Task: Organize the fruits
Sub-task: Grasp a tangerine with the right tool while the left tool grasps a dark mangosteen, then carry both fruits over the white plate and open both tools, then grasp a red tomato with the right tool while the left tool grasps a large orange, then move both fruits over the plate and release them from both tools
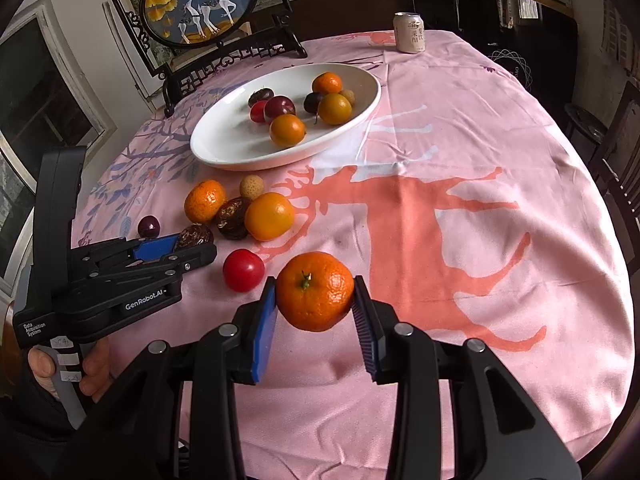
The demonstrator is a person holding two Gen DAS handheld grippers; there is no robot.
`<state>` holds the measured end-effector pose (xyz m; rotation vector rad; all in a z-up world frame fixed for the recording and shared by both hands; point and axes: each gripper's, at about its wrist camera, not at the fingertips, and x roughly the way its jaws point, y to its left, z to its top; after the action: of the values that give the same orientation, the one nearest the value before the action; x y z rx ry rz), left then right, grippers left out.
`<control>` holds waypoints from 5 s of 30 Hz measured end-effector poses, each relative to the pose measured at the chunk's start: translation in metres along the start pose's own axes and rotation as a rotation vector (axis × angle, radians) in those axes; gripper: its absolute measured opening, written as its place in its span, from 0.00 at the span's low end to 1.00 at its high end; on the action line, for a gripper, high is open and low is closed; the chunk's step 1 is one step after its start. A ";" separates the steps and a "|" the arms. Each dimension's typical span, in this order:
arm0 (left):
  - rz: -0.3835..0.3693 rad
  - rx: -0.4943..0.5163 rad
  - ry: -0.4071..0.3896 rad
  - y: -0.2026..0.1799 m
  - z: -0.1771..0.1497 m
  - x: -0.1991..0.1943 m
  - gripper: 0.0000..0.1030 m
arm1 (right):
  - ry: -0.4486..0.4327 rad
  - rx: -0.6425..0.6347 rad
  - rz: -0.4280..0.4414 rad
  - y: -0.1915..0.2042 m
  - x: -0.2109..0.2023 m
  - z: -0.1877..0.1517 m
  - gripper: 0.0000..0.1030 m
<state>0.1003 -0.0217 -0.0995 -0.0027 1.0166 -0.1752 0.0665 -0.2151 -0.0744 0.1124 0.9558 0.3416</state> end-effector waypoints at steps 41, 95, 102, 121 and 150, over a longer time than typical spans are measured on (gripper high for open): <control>0.100 -0.194 0.038 0.095 0.210 0.072 0.40 | 0.068 -0.259 -0.049 0.046 0.183 0.232 0.39; 0.228 0.064 -0.077 0.012 0.011 -0.005 0.78 | 0.101 -0.117 -0.002 0.027 0.044 0.009 0.30; 0.149 0.083 -0.031 0.000 0.033 0.019 0.49 | 0.088 -0.075 0.018 0.016 0.037 0.010 0.30; -0.006 -0.017 -0.088 0.016 0.015 -0.021 0.41 | 0.069 -0.071 0.026 0.021 0.031 0.012 0.30; 0.058 -0.080 -0.038 0.066 0.148 0.025 0.41 | -0.013 -0.196 -0.072 0.032 0.096 0.165 0.30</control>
<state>0.2476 0.0276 -0.0483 -0.0490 0.9842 -0.0809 0.2445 -0.1439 -0.0466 -0.0984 0.9059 0.3661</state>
